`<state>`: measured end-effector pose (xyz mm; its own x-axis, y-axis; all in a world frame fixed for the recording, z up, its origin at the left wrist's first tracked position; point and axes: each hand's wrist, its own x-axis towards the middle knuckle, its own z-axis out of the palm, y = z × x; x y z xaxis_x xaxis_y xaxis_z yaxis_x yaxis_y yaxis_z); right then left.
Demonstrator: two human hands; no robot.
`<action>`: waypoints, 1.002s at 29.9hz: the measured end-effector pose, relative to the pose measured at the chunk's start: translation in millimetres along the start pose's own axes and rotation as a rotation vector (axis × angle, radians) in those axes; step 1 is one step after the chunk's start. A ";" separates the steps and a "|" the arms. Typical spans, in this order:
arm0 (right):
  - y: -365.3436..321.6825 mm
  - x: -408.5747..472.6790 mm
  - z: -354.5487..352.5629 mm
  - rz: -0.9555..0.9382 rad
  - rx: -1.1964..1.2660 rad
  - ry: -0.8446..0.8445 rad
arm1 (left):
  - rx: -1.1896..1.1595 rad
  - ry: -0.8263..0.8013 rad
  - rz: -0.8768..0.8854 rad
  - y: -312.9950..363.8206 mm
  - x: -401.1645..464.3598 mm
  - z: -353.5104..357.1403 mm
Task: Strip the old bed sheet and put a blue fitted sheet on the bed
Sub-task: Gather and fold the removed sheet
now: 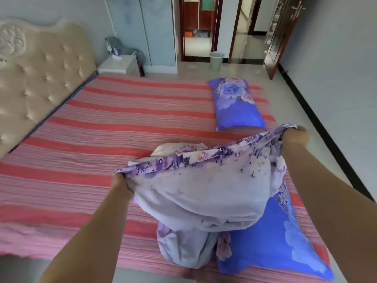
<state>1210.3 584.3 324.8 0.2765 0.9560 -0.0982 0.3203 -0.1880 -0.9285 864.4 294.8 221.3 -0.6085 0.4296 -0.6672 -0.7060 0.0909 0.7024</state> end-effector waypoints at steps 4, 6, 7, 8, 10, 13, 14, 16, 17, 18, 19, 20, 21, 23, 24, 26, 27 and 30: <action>8.9 -11.0 27.0 -0.224 -0.194 0.011 | 0.182 -0.318 0.227 128.0 -37.7 57.2; -0.2 -38.7 42.3 -0.403 -0.359 0.039 | 0.183 -0.470 0.381 183.9 -66.0 85.6; -6.4 -58.5 51.4 -0.496 -0.412 0.028 | 0.208 -0.485 0.473 207.9 -73.9 97.5; -14.9 -81.2 60.3 -0.551 -0.440 -0.003 | 0.262 -0.458 0.542 219.9 -68.0 102.1; -28.1 -120.8 79.4 -0.599 -0.464 -0.123 | 0.530 -0.346 0.593 215.5 -53.5 102.9; -37.1 -180.2 121.7 -0.559 -0.596 -0.532 | 0.848 -0.336 0.414 156.5 -18.3 78.6; -36.3 -200.6 138.8 -0.525 -0.638 -0.690 | 0.947 -0.412 0.372 135.6 -7.5 71.7; -23.1 -230.6 171.4 -0.450 -0.666 -0.908 | 1.162 -0.577 0.388 99.4 -6.1 63.1; -11.5 -237.9 185.2 -0.396 -0.658 -0.977 | 1.203 -0.624 0.417 90.1 -7.7 60.7; 1.2 -241.0 195.1 -0.337 -0.659 -1.014 | 1.201 -0.639 0.430 82.8 -7.8 56.5; 10.4 -241.9 199.1 -0.296 -0.683 -1.022 | 1.170 -0.659 0.431 80.0 -4.9 50.3; 13.6 -238.4 196.5 -0.286 -0.752 -1.014 | 1.145 -0.653 0.436 77.8 2.3 43.8; 15.6 -235.0 192.4 -0.290 -0.832 -0.987 | 1.172 -0.633 0.422 78.7 10.4 32.3; 12.7 -227.8 178.7 -0.374 -0.973 -0.841 | 1.277 -0.645 0.364 75.1 31.1 10.4; 9.1 -226.4 170.8 -0.411 -1.016 -0.737 | 1.366 -0.669 0.344 69.7 42.2 1.3; 0.0 -229.8 159.3 -0.472 -1.048 -0.541 | 1.551 -0.636 0.464 56.1 54.4 -5.1; -5.5 -233.5 155.5 -0.497 -1.042 -0.470 | 1.556 -0.564 0.590 50.4 54.8 -3.9; -19.9 -239.6 144.5 -0.547 -0.916 -0.299 | 1.297 -0.238 0.869 37.8 56.6 8.7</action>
<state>1006.7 391.6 315.1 -0.2972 0.9537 0.0471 0.9157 0.2986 -0.2690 806.4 330.3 212.2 -0.4896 0.8719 0.0008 0.6675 0.3742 0.6437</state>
